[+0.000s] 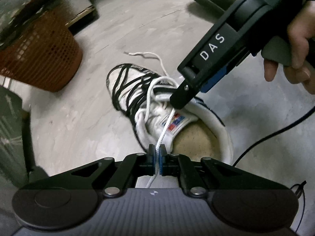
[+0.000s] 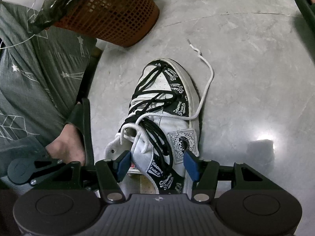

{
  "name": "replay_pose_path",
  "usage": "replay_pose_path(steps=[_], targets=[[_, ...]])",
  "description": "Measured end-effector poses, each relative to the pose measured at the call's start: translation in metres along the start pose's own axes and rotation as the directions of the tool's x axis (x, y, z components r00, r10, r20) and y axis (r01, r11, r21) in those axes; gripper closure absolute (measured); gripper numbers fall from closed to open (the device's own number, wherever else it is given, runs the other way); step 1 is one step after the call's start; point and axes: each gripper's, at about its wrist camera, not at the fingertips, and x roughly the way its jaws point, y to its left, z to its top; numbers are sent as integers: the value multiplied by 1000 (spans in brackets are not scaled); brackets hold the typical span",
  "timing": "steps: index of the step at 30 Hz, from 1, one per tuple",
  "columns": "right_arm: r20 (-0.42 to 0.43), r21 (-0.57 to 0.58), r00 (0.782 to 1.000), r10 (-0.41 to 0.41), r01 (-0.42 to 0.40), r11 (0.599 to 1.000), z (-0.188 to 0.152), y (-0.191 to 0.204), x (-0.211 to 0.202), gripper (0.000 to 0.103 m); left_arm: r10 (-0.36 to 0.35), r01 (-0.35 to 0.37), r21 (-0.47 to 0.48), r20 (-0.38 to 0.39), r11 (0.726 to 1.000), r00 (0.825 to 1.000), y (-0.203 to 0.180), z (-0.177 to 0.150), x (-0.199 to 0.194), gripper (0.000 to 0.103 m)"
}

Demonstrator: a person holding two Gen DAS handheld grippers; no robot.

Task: Lace up shoes with both hands
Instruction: 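Pull the white lace taut away from the sneaker with the left gripper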

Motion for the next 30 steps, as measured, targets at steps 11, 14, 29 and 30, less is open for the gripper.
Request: replay_pose_path(steps=[11, 14, 29, 30], targets=[[-2, -7, 1000, -16, 16, 1000, 0, 4, 2, 41, 42, -51, -127, -66, 991, 997, 22, -24, -2, 98], [-1, -7, 1000, -22, 22, 1000, -1, 5, 3, 41, 51, -62, -143, -79, 988, 996, 25, -28, 0, 98], [-4, -9, 999, -37, 37, 999, 0, 10, 1, 41, 68, -94, -205, -129, 974, 989, 33, -42, 0, 98], [-4, -8, 999, -38, 38, 999, 0, 9, 1, 41, 71, -98, -208, -134, 973, 988, 33, -43, 0, 98]])
